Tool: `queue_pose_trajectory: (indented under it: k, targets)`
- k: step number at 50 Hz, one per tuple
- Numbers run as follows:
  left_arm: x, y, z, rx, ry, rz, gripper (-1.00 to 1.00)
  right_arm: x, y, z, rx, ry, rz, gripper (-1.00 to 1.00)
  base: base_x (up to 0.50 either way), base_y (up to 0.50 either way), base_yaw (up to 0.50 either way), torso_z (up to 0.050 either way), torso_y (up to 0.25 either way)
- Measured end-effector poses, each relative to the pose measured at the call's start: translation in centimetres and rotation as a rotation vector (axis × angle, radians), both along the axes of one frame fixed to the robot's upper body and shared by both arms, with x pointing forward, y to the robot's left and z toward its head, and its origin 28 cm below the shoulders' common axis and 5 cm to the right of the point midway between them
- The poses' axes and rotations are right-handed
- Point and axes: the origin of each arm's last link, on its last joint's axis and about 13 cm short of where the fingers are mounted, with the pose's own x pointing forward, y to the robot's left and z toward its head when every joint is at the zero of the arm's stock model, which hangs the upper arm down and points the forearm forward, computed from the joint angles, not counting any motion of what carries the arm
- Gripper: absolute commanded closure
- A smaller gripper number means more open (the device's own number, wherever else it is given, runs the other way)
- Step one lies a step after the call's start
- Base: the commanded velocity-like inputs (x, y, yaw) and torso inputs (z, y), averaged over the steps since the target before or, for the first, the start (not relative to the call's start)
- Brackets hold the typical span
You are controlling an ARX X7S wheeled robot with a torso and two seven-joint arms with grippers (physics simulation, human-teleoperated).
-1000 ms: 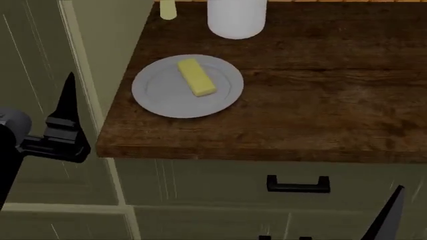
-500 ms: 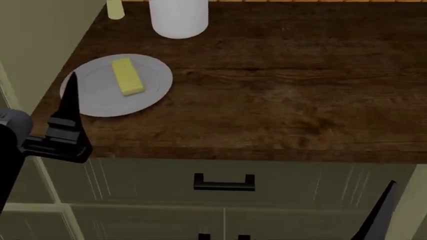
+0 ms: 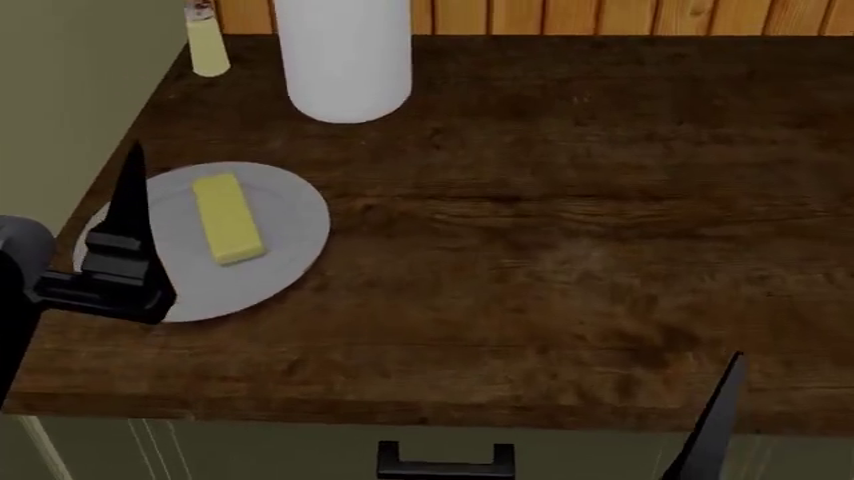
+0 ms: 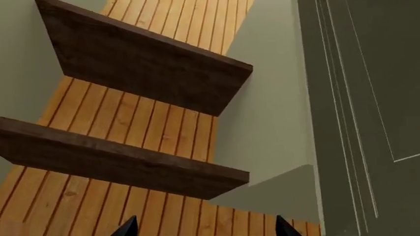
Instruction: Pick the butter stick from the counter and place it in the microwave.
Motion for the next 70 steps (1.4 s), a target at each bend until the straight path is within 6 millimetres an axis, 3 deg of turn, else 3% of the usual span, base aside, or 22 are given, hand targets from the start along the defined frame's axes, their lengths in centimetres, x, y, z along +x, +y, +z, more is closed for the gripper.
queue_pose_trajectory:
  k: [33, 47, 70]
  targets:
    - [-0.1, 0.1, 0.2, -0.003, -0.001, -0.003, -1.00, 0.1, 0.2, 0.1, -0.011, -0.004, 0.005, -1.00, 0.50, 0.00, 0.00, 0.000, 0.000]
    - [-0.5, 0.1, 0.2, 0.005, 0.017, -0.006, -1.00, 0.0, 0.2, 0.1, -0.012, -0.012, 0.010, -1.00, 0.00, 0.00, 0.00, 0.000, 0.001]
    - [-5.0, -0.9, 2.0, 0.003, 0.425, -0.020, -1.00, -0.6, 0.3, -0.2, 0.008, -0.013, 0.034, -1.00, 0.00, 0.00, 0.00, 0.000, 0.000]
